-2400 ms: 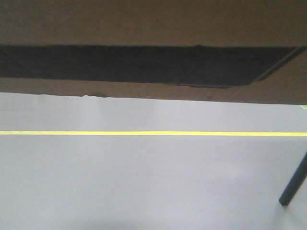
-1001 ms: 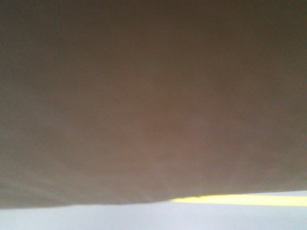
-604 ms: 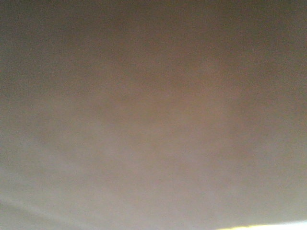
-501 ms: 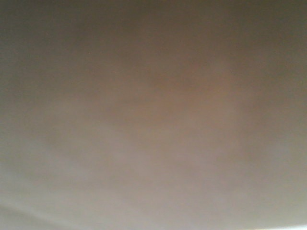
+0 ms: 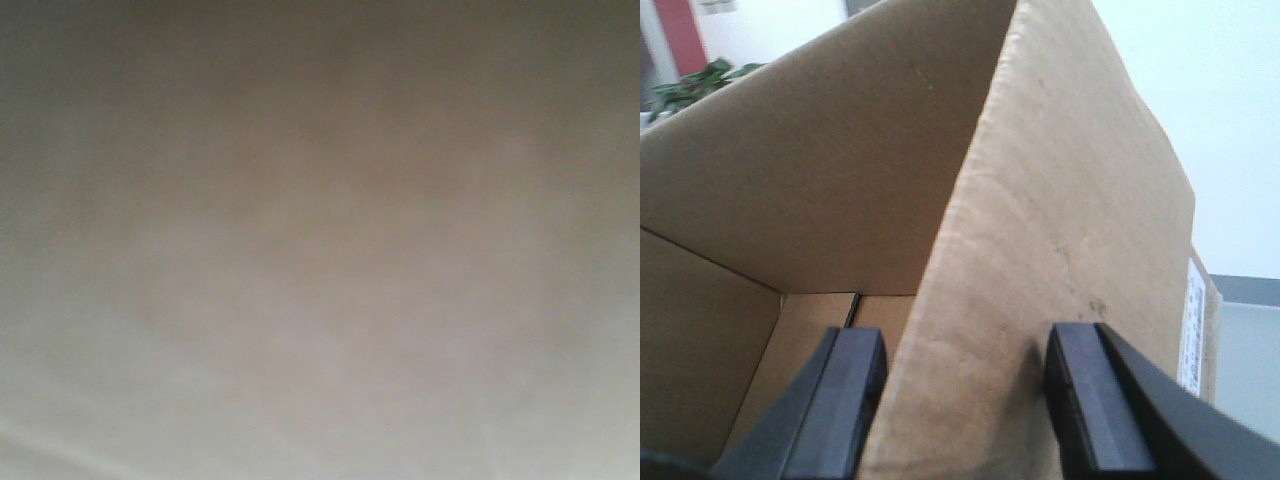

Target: Grab box from left shelf to table start

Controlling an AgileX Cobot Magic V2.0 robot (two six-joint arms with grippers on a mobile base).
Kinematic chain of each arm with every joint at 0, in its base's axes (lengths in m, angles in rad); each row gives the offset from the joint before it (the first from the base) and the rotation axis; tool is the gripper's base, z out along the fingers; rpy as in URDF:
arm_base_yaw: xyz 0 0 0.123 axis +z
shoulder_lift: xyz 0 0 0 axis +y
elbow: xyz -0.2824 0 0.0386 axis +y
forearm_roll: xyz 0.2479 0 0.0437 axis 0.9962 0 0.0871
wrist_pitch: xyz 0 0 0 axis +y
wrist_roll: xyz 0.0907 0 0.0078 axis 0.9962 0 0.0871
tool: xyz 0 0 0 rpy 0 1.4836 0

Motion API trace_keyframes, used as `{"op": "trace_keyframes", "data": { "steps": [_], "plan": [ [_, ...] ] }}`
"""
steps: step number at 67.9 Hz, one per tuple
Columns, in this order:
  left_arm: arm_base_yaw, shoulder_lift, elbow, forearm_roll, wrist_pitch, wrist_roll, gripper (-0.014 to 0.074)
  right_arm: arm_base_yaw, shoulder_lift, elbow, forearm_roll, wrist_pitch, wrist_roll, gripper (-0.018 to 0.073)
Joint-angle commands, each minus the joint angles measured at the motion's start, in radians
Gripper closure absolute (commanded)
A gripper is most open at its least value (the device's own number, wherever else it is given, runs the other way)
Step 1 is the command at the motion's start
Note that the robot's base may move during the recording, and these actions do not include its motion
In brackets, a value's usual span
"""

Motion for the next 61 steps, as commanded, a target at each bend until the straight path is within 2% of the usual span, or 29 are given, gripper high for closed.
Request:
{"op": "trace_keyframes", "data": {
  "steps": [1,61],
  "plan": [
    [-0.017,0.006,-0.015,0.011,0.022,0.114,0.0688,-0.004,0.01,-0.032,-0.031,-0.097,-0.003,0.0502],
    [-0.017,0.006,-0.015,0.007,0.02,0.114,0.0689,-0.004,0.011,-0.032,-0.031,-0.097,-0.003,0.0502]
  ]
}}
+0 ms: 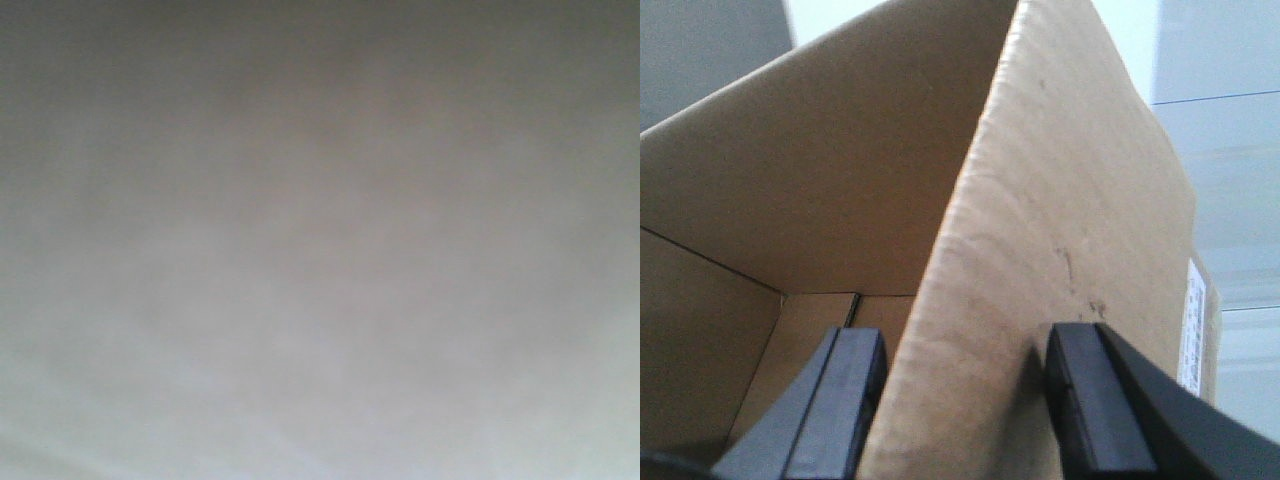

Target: Grab box from left shelf to table start

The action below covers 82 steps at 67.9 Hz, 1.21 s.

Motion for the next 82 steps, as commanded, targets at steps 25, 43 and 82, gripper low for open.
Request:
{"op": "trace_keyframes", "data": {
  "steps": [25,43,82],
  "plan": [
    [-0.017,0.006,-0.015,0.003,0.023,0.114,0.0689,-0.005,0.009,-0.032,-0.031,-0.095,-0.002,0.0502],
    [-0.017,0.006,-0.015,0.003,0.023,0.114,0.0689,-0.005,0.009,-0.032,-0.031,-0.095,-0.002,0.0502],
    [-0.017,0.006,-0.015,0.003,0.023,0.114,0.0689,-0.005,0.009,-0.032,-0.031,-0.095,-0.002,0.0502]
  ]
}}
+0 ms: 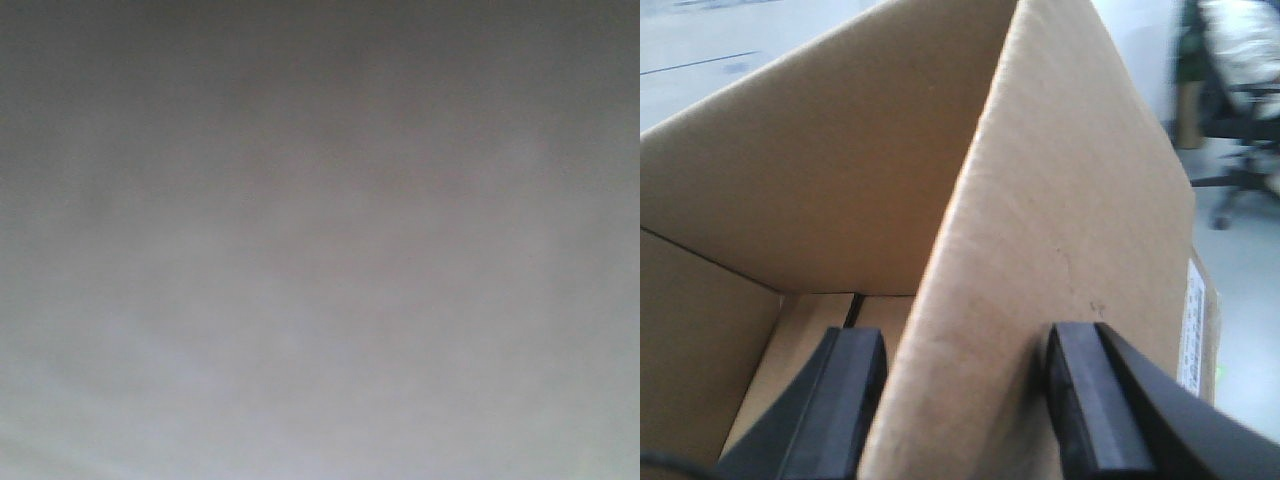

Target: Grab box from left shelf to table start

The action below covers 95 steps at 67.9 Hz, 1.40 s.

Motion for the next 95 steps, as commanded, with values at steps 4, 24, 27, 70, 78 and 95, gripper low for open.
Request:
{"op": "trace_keyframes", "data": {
  "steps": [4,24,27,70,78,95],
  "plan": [
    [-0.017,0.006,-0.015,0.005,0.025,0.114,0.0688,-0.003,0.009,-0.032,-0.031,-0.094,-0.002,0.0502],
    [-0.017,0.006,-0.015,0.005,0.025,0.114,0.0688,-0.003,0.009,-0.032,-0.031,-0.094,-0.002,0.0502],
    [-0.017,0.006,-0.015,0.005,0.025,0.114,0.0688,-0.003,0.009,-0.032,-0.031,-0.094,-0.002,0.0502],
    [-0.017,0.006,-0.015,0.005,0.025,0.114,0.0688,-0.003,0.009,-0.032,-0.031,-0.094,-0.002,0.0502],
    [-0.017,0.006,-0.015,0.005,0.025,0.114,0.0689,-0.003,0.009,-0.032,-0.031,-0.094,-0.002,0.0502],
    [-0.017,0.006,-0.015,0.005,0.025,0.114,0.0688,-0.003,0.009,-0.032,-0.031,-0.094,-0.002,0.0502]
  ]
}}
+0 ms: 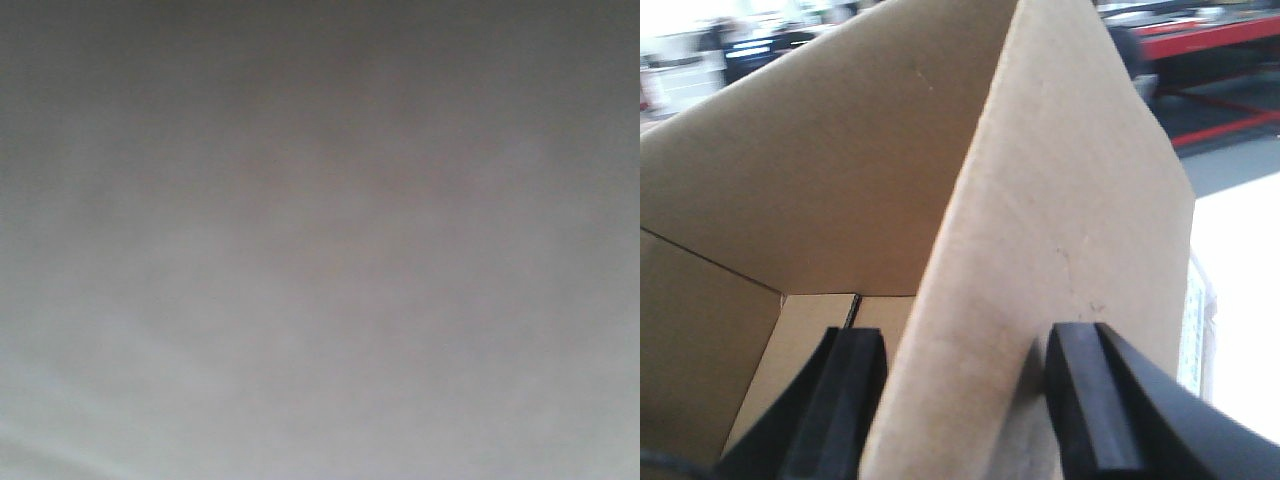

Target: Grab box from left shelf to table start

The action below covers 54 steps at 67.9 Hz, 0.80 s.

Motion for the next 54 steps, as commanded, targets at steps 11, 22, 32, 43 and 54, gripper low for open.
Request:
{"op": "trace_keyframes", "data": {
  "steps": [11,22,32,43,54],
  "plan": [
    [-0.017,0.006,-0.016,0.006,0.025,0.114,0.0688,-0.003,0.009,-0.032,-0.031,-0.094,0.0,0.0502],
    [-0.017,0.006,-0.016,0.006,0.025,0.114,0.0689,-0.003,0.009,-0.032,-0.031,-0.094,0.0,0.0502],
    [-0.017,0.006,-0.016,0.006,0.025,0.114,0.0688,-0.003,0.009,-0.032,-0.031,-0.094,0.0,0.0502],
    [-0.017,0.006,-0.016,0.006,0.025,0.114,0.0689,-0.003,0.009,-0.032,-0.031,-0.094,0.0,0.0502],
    [-0.017,0.006,-0.016,0.006,0.025,0.114,0.0688,-0.003,0.009,-0.032,-0.031,-0.094,0.0,0.0502]
  ]
}}
